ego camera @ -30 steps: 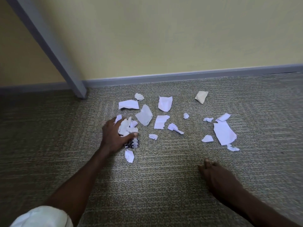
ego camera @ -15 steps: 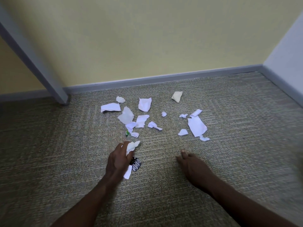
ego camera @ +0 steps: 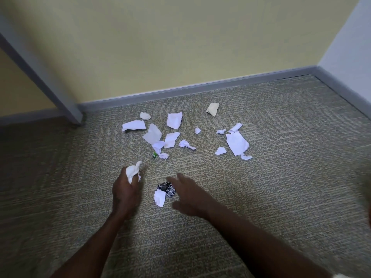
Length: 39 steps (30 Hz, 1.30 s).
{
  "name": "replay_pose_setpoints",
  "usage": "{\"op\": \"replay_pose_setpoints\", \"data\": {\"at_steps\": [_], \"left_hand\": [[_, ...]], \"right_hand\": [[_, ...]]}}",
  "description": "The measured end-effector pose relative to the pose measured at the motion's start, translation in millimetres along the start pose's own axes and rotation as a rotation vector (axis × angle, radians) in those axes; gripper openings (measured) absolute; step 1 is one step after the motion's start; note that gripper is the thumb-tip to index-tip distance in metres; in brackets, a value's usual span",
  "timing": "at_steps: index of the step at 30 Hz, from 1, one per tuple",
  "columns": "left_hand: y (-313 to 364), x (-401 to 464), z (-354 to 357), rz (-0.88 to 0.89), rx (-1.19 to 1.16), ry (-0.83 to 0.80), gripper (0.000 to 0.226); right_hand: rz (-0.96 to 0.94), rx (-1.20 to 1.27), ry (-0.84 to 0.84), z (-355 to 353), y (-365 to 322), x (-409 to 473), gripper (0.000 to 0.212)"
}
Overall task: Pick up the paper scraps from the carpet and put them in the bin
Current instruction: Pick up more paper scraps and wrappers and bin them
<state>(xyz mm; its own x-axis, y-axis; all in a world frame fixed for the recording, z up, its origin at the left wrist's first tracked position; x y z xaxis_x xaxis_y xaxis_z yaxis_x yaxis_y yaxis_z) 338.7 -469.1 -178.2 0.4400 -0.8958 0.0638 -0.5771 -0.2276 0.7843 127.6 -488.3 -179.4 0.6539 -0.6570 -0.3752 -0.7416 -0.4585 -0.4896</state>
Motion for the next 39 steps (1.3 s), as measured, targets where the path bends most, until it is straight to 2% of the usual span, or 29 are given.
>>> {"op": "replay_pose_setpoints", "data": {"at_steps": [3, 6, 9, 11, 13, 15, 17, 18, 20, 22, 24, 26, 28, 31, 35, 39], "left_hand": [[-12, -9, 0, 0.01, 0.192, 0.012, 0.028], [-9, -11, 0, -0.002, 0.222, 0.051, 0.029], [-9, -8, -2, -0.038, 0.207, 0.085, 0.028], [-11, -7, -2, -0.05, 0.216, 0.089, 0.028], [-11, -8, -1, -0.05, 0.217, 0.085, 0.028], [-11, -8, 0, -0.06, 0.225, 0.08, 0.029], [-12, -7, 1, -0.072, 0.227, 0.069, 0.031], [-12, -7, 1, -0.074, 0.23, 0.066, 0.032], [-12, -6, 2, -0.083, 0.235, 0.06, 0.034], [-12, -6, 2, -0.1, 0.231, 0.06, 0.036], [-12, -6, 2, -0.102, 0.238, 0.056, 0.036], [-13, -6, 3, -0.094, 0.235, 0.051, 0.036], [-15, -5, 3, -0.1, 0.235, 0.048, 0.035], [-16, -4, 5, -0.096, 0.251, 0.043, 0.035], [-21, -4, 5, -0.13, 0.257, 0.039, 0.038], [-22, -3, 5, -0.13, 0.233, 0.035, 0.038]], "right_hand": [[-0.11, -0.179, 0.077, 14, -39, 15, 0.067], [-0.212, -0.305, 0.127, 34, -58, 21, 0.039], [-0.27, -0.2, 0.198, 24, -48, 27, 0.029], [-0.232, -0.044, 0.272, 0, -26, 35, 0.032], [-0.122, 0.069, 0.429, -34, 6, 41, 0.026], [0.02, 0.137, 0.589, -70, 40, 45, 0.02], [0.1, 0.159, 0.663, -98, 61, 57, 0.015], [0.127, 0.125, 0.68, -110, 66, 64, 0.019], [0.177, 0.063, 0.674, -119, 71, 83, 0.038], [0.321, 0.129, 0.508, -103, 76, 104, 0.076], [0.397, 0.096, 0.452, -90, 70, 119, 0.108], [0.403, 0.057, 0.435, -79, 54, 133, 0.123], [0.387, 0.007, 0.424, -68, 39, 145, 0.125], [0.367, -0.119, 0.489, -59, 26, 154, 0.107], [0.235, -0.279, 0.702, -76, 24, 151, 0.051], [0.014, -0.385, 0.637, -93, 39, 158, 0.019]]}}
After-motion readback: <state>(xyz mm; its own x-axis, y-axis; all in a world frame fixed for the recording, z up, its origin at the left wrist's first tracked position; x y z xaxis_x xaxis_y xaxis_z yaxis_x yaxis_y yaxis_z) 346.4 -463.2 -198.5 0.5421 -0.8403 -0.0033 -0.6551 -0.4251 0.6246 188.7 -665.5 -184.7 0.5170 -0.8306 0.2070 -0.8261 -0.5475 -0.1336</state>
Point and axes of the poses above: each hand's wrist, its own x-axis towards the middle knuckle, its own z-axis out of the palm, y = z × x, the point moved 10 cm from there along x, towards the middle knuckle, and after that the axes turned 6 degrees about -y, right-handed, at the moved point
